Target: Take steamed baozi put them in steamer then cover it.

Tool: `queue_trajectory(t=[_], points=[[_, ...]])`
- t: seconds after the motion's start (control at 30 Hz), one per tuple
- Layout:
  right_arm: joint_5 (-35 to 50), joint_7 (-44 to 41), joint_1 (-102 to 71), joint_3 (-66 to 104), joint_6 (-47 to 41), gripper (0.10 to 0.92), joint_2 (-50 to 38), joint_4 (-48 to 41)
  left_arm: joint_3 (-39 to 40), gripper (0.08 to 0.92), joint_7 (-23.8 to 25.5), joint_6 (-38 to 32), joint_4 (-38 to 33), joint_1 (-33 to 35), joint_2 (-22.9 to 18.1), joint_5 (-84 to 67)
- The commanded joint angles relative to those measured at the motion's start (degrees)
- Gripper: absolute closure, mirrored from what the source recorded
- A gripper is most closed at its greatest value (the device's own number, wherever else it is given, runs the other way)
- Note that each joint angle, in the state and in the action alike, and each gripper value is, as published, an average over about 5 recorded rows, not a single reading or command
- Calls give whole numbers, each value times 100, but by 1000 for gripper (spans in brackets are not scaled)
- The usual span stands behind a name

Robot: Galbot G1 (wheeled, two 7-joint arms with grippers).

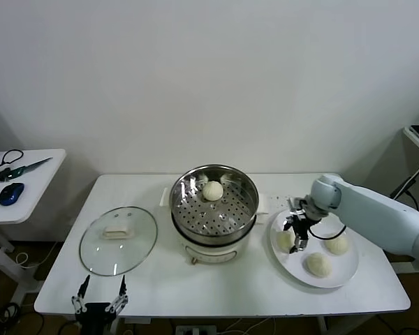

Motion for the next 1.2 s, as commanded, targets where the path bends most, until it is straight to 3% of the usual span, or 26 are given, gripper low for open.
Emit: queue_trajectory(t=[0.03, 0.4, 0.67, 0.9, 1.2], points=[[-24, 8, -35, 37, -4, 281, 30, -39, 5, 177, -2, -9, -3, 11, -5, 6], [231, 19, 378, -78, -14, 311, -315, 267, 61, 177, -7, -17, -95, 60, -24, 22], [1331, -66, 2457, -1320, 5, 313, -508, 561, 119, 177, -5, -24, -173, 89, -22, 52], [2610, -114, 4473, -2822, 3, 314, 182, 649, 212, 177, 9, 2, -282, 68, -1, 87], [3272, 149, 4522, -2803, -268, 313, 1514, 522, 334, 177, 9, 55, -300, -23, -8, 205]])
